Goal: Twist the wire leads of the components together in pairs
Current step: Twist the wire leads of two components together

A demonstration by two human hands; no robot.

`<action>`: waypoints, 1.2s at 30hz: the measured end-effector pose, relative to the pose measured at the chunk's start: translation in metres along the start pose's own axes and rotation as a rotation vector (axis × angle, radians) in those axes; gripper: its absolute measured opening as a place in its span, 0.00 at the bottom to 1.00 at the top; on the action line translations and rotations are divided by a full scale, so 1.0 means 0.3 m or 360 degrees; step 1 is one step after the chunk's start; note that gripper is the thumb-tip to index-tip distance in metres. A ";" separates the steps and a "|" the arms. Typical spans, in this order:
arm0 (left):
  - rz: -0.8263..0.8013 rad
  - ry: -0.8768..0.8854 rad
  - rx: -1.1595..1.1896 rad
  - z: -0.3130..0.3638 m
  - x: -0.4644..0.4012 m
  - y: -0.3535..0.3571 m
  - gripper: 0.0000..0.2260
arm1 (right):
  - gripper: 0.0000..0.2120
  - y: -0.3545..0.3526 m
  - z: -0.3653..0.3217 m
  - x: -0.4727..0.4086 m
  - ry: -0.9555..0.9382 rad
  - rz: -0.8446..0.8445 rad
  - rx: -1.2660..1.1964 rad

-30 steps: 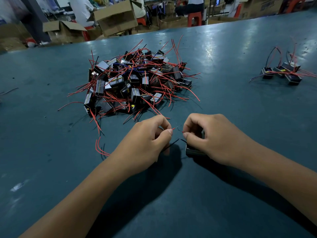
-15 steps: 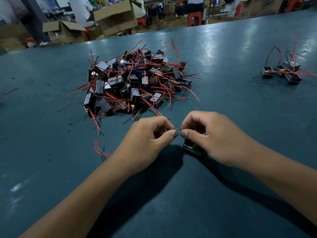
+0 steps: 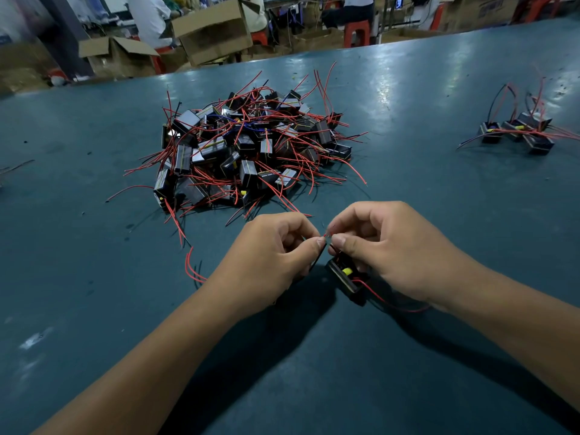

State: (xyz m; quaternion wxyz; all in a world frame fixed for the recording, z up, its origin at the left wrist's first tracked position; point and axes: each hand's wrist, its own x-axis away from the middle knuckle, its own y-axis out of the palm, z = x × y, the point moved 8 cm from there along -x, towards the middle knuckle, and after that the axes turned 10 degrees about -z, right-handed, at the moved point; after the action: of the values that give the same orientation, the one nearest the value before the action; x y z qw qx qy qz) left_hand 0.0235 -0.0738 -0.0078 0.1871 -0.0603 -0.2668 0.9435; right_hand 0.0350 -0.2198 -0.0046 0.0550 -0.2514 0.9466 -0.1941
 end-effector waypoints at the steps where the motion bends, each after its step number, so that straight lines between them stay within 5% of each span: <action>1: 0.0003 -0.0005 0.0010 -0.001 -0.001 -0.001 0.08 | 0.04 0.002 0.000 0.001 0.0007 -0.0003 -0.0036; 12: -0.0013 -0.0044 0.0024 -0.020 -0.004 0.000 0.08 | 0.02 0.027 0.063 0.013 0.0314 0.0018 -0.0834; 36: -0.0060 -0.0110 -0.0045 -0.016 0.002 0.001 0.09 | 0.04 0.027 0.036 0.007 0.0110 0.0064 -0.0499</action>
State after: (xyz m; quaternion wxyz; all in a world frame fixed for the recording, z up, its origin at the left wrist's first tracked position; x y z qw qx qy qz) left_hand 0.0238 -0.0713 -0.0121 0.1946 -0.0254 -0.2875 0.9375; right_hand 0.0315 -0.2180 -0.0179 -0.0135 -0.2310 0.9715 -0.0513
